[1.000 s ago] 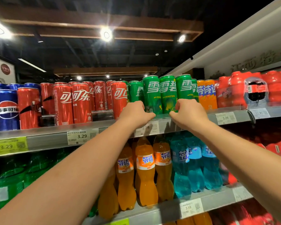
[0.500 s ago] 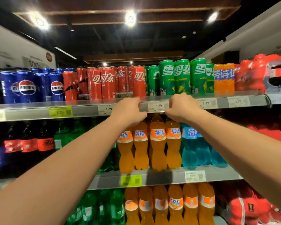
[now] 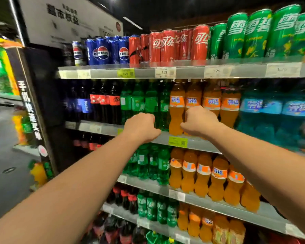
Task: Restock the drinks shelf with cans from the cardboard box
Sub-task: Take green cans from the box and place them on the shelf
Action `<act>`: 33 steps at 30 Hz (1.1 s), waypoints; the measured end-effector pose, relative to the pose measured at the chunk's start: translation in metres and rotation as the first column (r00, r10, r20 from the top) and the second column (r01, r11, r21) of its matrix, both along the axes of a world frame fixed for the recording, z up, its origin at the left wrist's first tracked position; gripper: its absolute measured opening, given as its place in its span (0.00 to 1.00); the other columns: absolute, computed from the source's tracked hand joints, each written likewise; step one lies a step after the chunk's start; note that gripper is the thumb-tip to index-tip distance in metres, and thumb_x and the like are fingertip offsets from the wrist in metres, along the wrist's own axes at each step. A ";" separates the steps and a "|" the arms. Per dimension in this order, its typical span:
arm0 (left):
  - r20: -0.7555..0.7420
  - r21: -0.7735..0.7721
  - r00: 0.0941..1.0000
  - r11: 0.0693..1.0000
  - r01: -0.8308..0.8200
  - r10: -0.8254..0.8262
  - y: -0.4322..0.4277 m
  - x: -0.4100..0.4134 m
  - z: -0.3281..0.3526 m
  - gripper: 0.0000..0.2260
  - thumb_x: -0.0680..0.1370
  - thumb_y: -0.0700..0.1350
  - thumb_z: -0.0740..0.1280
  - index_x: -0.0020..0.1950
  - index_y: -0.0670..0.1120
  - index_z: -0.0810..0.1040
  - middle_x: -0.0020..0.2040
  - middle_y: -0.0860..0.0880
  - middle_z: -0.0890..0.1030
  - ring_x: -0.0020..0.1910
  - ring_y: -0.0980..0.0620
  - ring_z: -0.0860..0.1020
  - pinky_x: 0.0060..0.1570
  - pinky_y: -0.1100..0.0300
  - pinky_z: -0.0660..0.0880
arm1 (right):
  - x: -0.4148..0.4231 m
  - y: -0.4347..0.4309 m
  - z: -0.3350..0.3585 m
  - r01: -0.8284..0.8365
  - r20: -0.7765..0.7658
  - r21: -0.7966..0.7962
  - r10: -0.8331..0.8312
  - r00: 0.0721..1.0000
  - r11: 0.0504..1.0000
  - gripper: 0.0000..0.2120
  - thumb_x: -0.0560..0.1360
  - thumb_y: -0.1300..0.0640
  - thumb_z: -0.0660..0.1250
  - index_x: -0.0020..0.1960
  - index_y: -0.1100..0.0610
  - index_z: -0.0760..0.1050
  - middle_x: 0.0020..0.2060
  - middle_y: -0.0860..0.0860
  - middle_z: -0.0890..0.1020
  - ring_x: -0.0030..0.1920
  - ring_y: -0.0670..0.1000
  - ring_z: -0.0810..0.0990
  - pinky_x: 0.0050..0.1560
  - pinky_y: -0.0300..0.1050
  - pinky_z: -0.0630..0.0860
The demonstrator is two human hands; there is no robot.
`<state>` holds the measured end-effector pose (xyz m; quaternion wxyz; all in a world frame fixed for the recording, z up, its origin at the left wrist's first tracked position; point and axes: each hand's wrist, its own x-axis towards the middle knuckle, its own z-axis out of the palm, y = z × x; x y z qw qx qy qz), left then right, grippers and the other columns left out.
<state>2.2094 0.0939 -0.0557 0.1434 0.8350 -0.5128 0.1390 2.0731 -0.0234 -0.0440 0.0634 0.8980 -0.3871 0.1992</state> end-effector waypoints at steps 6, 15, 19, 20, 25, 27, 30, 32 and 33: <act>-0.022 0.124 0.992 0.985 -0.122 0.126 0.056 0.024 -0.061 0.16 0.74 0.54 0.65 0.58 0.46 0.76 0.56 0.45 0.79 0.55 0.43 0.76 0.47 0.54 0.72 | 0.037 0.044 -0.058 -0.126 -0.098 0.122 0.139 0.985 0.984 0.09 0.73 0.51 0.64 0.39 0.56 0.72 0.33 0.53 0.74 0.35 0.55 0.74 0.35 0.46 0.72; -0.042 0.200 0.985 0.967 -0.158 0.169 0.111 0.064 -0.135 0.15 0.73 0.53 0.64 0.55 0.46 0.77 0.53 0.46 0.79 0.54 0.43 0.77 0.44 0.53 0.71 | 0.093 0.096 -0.126 -0.176 -0.199 0.223 0.221 0.955 0.959 0.11 0.73 0.50 0.64 0.45 0.58 0.77 0.36 0.53 0.74 0.38 0.57 0.75 0.38 0.47 0.73; -0.076 0.250 0.984 0.959 -0.137 0.161 0.131 0.088 -0.167 0.12 0.74 0.52 0.64 0.52 0.47 0.75 0.48 0.46 0.79 0.48 0.44 0.77 0.42 0.55 0.70 | 0.121 0.121 -0.165 -0.185 -0.232 0.279 0.253 0.939 0.942 0.09 0.74 0.52 0.63 0.45 0.57 0.74 0.35 0.52 0.72 0.39 0.57 0.74 0.38 0.47 0.71; -0.090 0.259 0.983 0.957 -0.134 0.162 0.136 0.094 -0.176 0.12 0.74 0.52 0.64 0.51 0.46 0.76 0.47 0.46 0.79 0.46 0.44 0.76 0.41 0.55 0.70 | 0.128 0.127 -0.175 -0.183 -0.246 0.297 0.260 0.934 0.937 0.09 0.75 0.51 0.63 0.44 0.57 0.74 0.33 0.51 0.71 0.38 0.57 0.74 0.38 0.47 0.71; -0.145 0.329 0.980 0.941 -0.080 0.134 0.158 0.123 -0.225 0.12 0.74 0.53 0.64 0.50 0.46 0.73 0.50 0.45 0.78 0.51 0.42 0.77 0.42 0.53 0.70 | 0.159 0.152 -0.226 -0.140 -0.301 0.346 0.251 0.920 0.928 0.11 0.74 0.50 0.64 0.40 0.57 0.73 0.35 0.54 0.75 0.37 0.57 0.74 0.36 0.45 0.71; -0.166 0.358 0.978 0.932 -0.059 0.126 0.164 0.135 -0.247 0.12 0.75 0.53 0.63 0.52 0.46 0.74 0.51 0.46 0.78 0.51 0.42 0.77 0.43 0.52 0.71 | 0.169 0.159 -0.247 -0.123 -0.311 0.376 0.250 0.917 0.918 0.10 0.73 0.51 0.64 0.40 0.57 0.73 0.37 0.55 0.75 0.40 0.57 0.76 0.38 0.45 0.71; -0.196 0.383 0.975 0.923 -0.024 0.107 0.168 0.150 -0.278 0.10 0.74 0.52 0.64 0.50 0.47 0.73 0.48 0.46 0.78 0.50 0.43 0.77 0.41 0.54 0.71 | 0.183 0.167 -0.278 -0.094 -0.313 0.395 0.230 0.922 0.914 0.09 0.72 0.52 0.64 0.38 0.57 0.73 0.37 0.55 0.74 0.38 0.58 0.75 0.39 0.45 0.71; -0.227 0.402 0.969 0.916 0.000 0.100 0.168 0.157 -0.300 0.08 0.74 0.50 0.64 0.47 0.47 0.71 0.46 0.46 0.77 0.48 0.43 0.77 0.40 0.55 0.69 | 0.191 0.169 -0.298 -0.077 -0.315 0.408 0.219 0.924 0.910 0.07 0.71 0.53 0.64 0.42 0.57 0.76 0.38 0.55 0.72 0.41 0.59 0.75 0.40 0.46 0.71; -0.244 0.418 0.965 0.909 0.013 0.099 0.167 0.161 -0.310 0.08 0.74 0.50 0.63 0.46 0.46 0.69 0.46 0.46 0.77 0.47 0.43 0.76 0.40 0.55 0.69 | 0.194 0.169 -0.309 -0.068 -0.321 0.420 0.218 0.922 0.905 0.07 0.71 0.53 0.64 0.44 0.56 0.76 0.38 0.55 0.72 0.42 0.59 0.75 0.40 0.46 0.71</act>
